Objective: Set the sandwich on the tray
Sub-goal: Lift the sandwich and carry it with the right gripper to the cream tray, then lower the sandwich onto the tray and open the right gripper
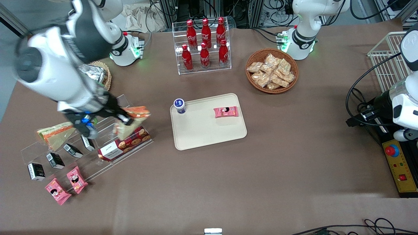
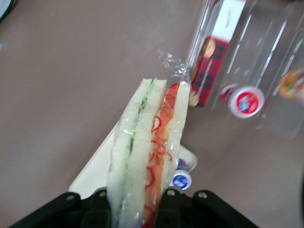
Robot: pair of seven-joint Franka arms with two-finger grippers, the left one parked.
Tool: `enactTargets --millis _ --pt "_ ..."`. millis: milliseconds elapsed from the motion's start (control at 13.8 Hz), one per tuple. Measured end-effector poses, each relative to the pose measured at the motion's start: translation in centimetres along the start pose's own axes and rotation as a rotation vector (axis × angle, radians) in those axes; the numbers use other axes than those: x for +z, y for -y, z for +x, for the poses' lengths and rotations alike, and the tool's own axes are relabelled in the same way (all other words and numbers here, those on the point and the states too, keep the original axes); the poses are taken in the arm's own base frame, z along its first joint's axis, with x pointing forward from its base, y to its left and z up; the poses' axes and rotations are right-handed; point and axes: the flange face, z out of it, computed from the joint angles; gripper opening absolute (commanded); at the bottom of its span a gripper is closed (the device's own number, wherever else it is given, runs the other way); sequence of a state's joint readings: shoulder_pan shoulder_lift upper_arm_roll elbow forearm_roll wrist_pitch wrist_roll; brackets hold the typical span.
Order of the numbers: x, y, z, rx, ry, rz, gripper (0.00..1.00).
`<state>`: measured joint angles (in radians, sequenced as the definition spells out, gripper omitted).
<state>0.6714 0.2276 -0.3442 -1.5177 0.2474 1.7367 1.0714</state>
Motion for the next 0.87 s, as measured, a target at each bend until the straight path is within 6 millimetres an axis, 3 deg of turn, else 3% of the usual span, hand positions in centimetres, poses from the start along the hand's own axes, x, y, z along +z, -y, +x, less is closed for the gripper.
enactTargets --millis 434,651,868 --pt "11.8 7.3 -9.9 0.138 -0.059 -0.023 0.0" --pt "18.1 9.0 -13.6 0.207 -0.093 -0.031 0.0" --pt "23.0 9.8 -15.5 0.277 -0.124 -0.022 0.0"
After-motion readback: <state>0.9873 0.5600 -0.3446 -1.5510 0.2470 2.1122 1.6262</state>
